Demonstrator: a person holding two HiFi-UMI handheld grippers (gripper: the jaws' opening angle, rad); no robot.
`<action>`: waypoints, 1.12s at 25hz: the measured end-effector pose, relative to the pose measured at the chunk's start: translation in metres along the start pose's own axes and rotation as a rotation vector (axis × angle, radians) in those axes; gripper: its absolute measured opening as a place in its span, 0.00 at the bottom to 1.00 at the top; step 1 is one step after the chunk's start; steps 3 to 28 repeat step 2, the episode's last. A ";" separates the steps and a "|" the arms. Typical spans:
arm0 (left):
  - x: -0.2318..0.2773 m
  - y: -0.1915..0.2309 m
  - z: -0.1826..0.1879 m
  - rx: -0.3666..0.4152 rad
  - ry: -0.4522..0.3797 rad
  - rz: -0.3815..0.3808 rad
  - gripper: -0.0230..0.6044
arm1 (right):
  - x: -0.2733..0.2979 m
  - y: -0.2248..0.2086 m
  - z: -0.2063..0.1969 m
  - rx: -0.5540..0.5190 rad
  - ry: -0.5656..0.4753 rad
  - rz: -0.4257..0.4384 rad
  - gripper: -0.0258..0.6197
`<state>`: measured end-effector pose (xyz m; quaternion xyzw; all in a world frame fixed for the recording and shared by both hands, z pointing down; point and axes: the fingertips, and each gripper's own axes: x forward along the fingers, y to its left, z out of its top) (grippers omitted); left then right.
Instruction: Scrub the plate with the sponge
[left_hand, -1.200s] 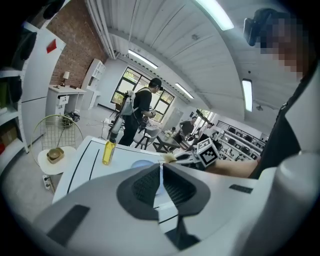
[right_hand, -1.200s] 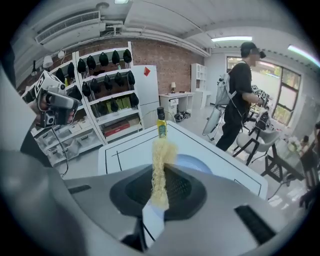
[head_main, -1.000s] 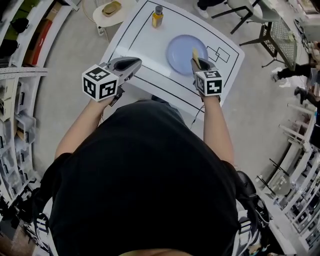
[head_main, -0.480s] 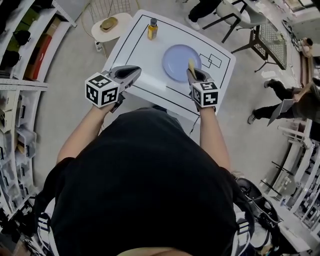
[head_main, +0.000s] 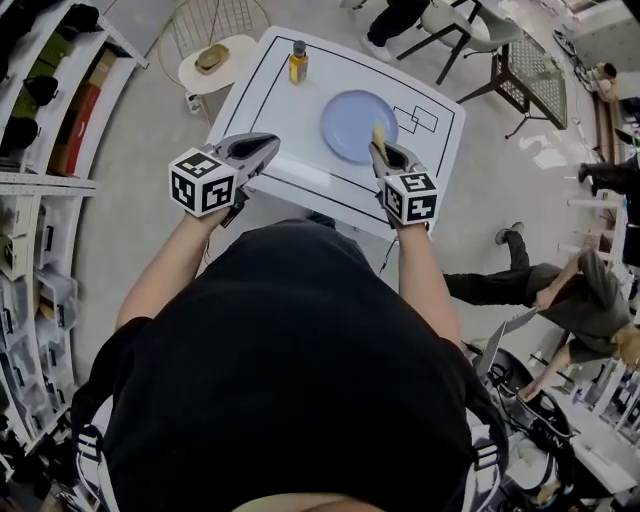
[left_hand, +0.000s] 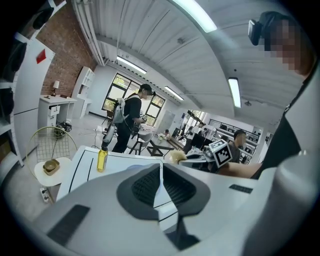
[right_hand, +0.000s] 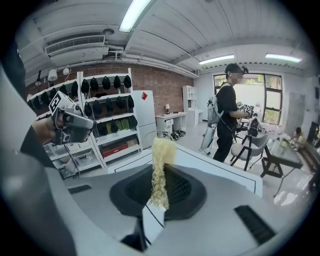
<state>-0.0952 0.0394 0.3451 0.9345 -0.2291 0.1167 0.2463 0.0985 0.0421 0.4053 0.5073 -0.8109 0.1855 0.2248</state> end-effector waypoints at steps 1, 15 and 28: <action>0.000 -0.001 0.000 0.001 -0.001 0.000 0.08 | -0.001 0.001 0.000 0.001 -0.005 0.000 0.09; -0.001 -0.002 0.000 0.001 -0.002 0.000 0.08 | -0.002 0.001 0.000 0.001 -0.010 -0.001 0.09; -0.001 -0.002 0.000 0.001 -0.002 0.000 0.08 | -0.002 0.001 0.000 0.001 -0.010 -0.001 0.09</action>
